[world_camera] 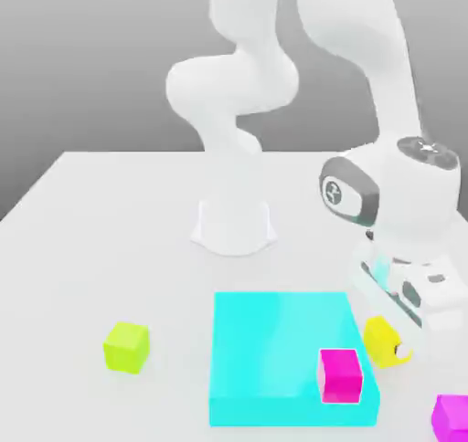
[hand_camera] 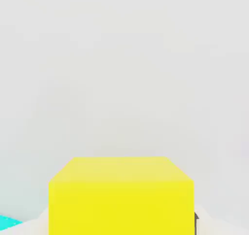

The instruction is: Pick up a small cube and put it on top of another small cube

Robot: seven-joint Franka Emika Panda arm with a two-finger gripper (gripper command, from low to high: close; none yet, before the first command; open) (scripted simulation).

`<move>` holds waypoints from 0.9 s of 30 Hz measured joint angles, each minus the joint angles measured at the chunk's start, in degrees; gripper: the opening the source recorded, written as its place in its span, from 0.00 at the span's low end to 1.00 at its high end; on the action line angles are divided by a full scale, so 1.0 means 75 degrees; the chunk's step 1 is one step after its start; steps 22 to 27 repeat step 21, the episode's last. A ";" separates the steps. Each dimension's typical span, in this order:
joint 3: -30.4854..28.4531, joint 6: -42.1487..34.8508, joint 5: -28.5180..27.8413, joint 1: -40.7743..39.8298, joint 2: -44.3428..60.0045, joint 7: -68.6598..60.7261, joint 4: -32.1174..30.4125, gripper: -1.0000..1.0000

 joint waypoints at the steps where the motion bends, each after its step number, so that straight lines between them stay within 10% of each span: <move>1: -0.0040 -0.0177 0.0058 0.0033 0.0012 0.0128 0.0183 0.00; 17: -0.0599 -0.1536 0.0176 0.0564 0.1884 0.2896 0.3432 0.00; 18: -0.0617 -0.1392 0.0159 0.0578 0.2042 0.2916 0.3447 1.00; 27: -0.0617 -0.1392 0.0159 0.0578 0.2042 0.2915 0.3447 1.00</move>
